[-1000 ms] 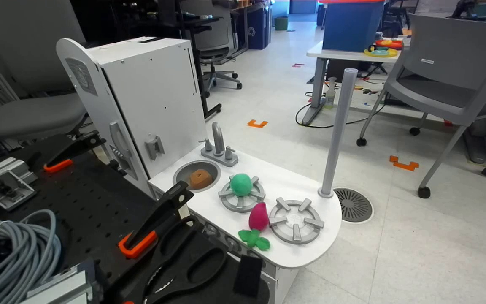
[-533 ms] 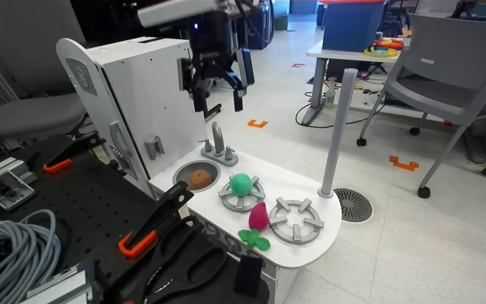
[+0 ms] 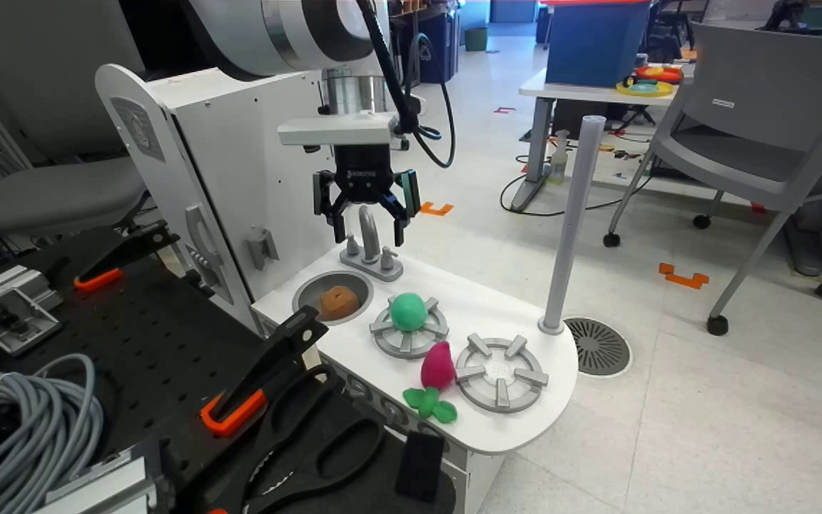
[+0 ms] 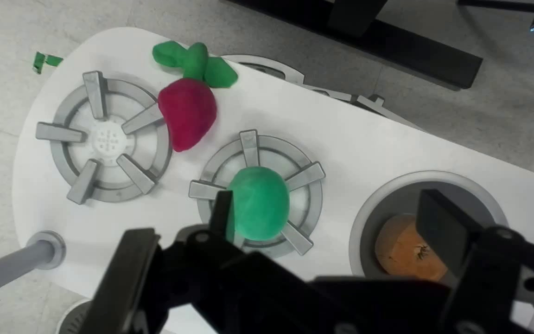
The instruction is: Remove the brown object from the sink
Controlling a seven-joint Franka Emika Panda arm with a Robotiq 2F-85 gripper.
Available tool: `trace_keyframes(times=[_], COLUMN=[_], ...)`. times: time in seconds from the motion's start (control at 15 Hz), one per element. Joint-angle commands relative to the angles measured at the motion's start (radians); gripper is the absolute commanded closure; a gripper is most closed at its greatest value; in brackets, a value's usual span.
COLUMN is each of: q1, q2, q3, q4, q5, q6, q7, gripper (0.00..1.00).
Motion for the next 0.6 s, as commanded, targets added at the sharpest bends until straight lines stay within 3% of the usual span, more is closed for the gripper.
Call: trace_keyframes(times=[0.0,0.27,0.53], q1=[-0.045,-0.062,-0.029], q2=[0.086,0.172,0.277], q3=[0.07,0.145,0.154], q4=[0.086,0.14,0.205], q5=[0.066,0.144,0.193], q6=[0.029,0.075,0.14], q7=[-0.128,-0.197,-0.145], gripper=[0.0,0.0,0.0])
